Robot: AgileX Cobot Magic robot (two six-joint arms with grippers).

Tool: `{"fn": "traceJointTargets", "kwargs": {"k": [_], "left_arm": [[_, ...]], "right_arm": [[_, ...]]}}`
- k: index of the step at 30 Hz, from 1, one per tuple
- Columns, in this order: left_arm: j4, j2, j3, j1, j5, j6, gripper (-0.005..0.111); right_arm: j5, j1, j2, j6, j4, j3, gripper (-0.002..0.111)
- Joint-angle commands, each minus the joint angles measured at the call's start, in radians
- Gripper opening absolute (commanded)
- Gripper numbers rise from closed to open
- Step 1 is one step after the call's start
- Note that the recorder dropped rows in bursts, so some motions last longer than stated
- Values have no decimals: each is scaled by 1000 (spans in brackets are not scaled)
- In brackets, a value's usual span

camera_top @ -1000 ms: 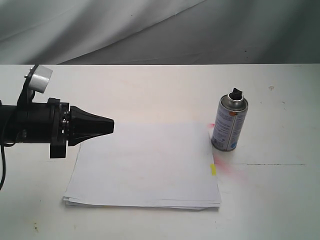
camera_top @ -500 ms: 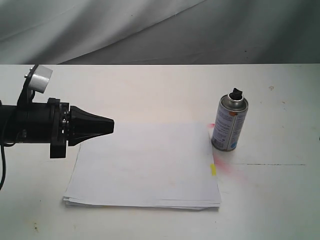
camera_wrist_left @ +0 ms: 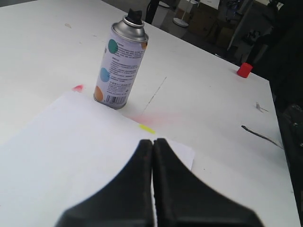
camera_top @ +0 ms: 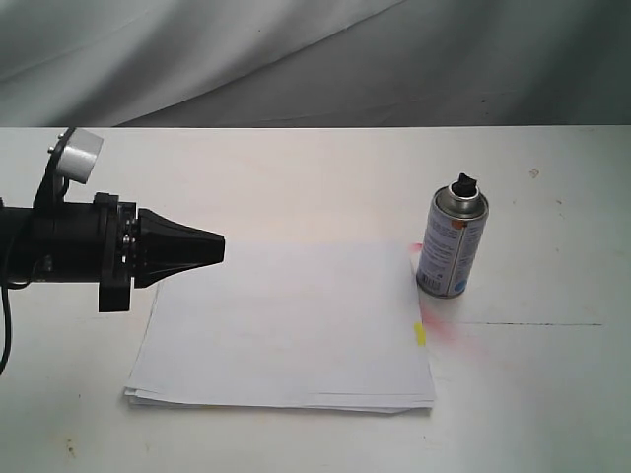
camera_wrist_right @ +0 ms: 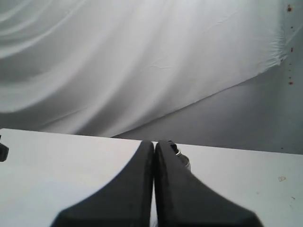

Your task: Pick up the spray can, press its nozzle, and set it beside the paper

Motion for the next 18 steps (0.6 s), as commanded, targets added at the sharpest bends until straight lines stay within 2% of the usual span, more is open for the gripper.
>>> {"fn": "traceJointTargets", "kwargs": {"k": [1,4,18], "left_arm": [[-9,-8,4,-1,12,4,0],[-6,-6,4,-1,12,4,0],[-6,-6,4,-1,12,4,0]], "right_arm": [[73,-20,-18,4,-15,7,0],[134,-18,-18,4,-12,7,0],[134,-18,-18,4,-12,7,0]]}}
